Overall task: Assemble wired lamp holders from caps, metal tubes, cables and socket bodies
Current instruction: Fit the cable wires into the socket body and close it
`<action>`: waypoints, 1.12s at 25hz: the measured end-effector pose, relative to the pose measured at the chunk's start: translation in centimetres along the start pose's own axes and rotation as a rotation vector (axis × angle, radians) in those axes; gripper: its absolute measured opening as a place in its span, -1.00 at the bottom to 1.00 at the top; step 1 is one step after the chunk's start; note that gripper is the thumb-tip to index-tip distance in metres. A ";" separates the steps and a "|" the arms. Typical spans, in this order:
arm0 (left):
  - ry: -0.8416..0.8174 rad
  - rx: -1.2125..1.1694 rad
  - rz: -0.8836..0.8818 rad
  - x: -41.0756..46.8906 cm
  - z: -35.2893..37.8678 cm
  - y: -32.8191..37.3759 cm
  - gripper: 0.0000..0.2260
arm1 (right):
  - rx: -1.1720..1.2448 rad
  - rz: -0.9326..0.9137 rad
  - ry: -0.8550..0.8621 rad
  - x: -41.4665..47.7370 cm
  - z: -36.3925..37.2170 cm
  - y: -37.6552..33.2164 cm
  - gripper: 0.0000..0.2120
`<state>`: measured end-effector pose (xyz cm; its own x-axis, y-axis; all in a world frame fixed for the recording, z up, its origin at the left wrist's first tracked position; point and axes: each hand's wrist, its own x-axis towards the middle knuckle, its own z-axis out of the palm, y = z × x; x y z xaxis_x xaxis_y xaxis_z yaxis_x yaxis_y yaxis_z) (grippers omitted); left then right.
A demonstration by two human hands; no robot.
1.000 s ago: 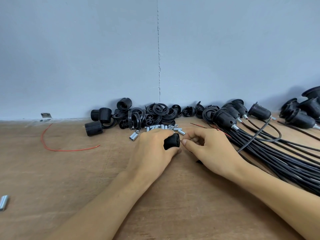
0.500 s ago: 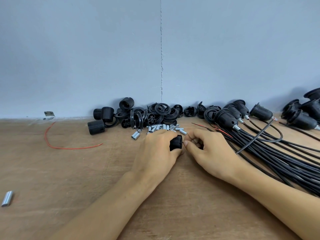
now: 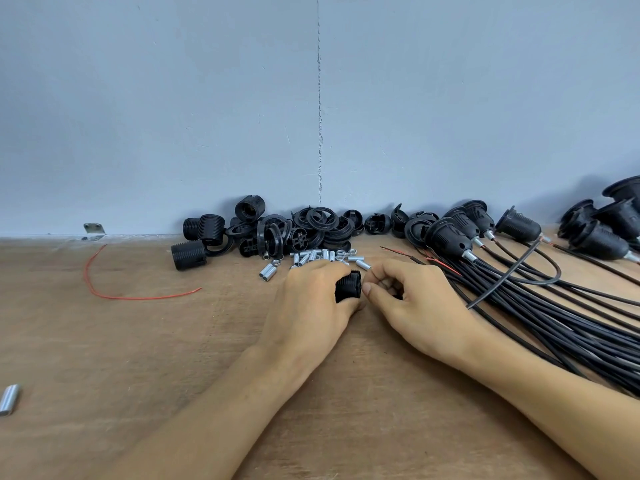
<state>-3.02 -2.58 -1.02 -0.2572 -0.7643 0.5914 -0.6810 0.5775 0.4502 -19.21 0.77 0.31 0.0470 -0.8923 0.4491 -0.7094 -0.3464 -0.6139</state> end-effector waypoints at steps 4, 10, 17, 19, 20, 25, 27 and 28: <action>-0.003 0.013 -0.012 0.0 0.0 0.2 -0.84 | -0.022 -0.006 -0.023 -0.1 -0.1 0.0 -0.87; -0.002 0.029 -0.007 -0.2 -0.1 0.4 -0.84 | -0.042 -0.023 -0.027 -0.1 0.0 0.0 -0.90; 0.000 0.022 0.014 -0.3 -0.1 0.3 -0.82 | -0.011 -0.003 -0.032 0.0 -0.1 -0.1 -0.87; 0.004 0.026 0.022 -0.3 -0.1 0.3 -0.82 | -0.006 0.000 -0.033 0.0 -0.1 -0.1 -0.87; 0.005 0.033 0.028 -0.3 -0.1 0.4 -0.82 | -0.002 0.002 -0.035 -0.1 -0.2 -0.2 -0.87; 0.001 0.061 0.054 -0.4 -0.1 0.6 -0.84 | -0.003 0.004 -0.048 -0.1 -0.1 -0.2 -0.86; -0.011 0.057 0.066 -0.4 -0.2 0.6 -0.84 | -0.001 0.009 -0.055 0.0 -0.1 -0.1 -0.85; -0.016 0.054 0.074 -0.4 -0.2 0.5 -0.84 | 0.003 0.015 -0.056 0.0 -0.1 -0.1 -0.84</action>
<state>-3.13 -1.90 -0.92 -0.3188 -0.7245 0.6111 -0.6953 0.6169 0.3688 -19.24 0.83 0.43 0.0756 -0.9120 0.4032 -0.7084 -0.3337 -0.6219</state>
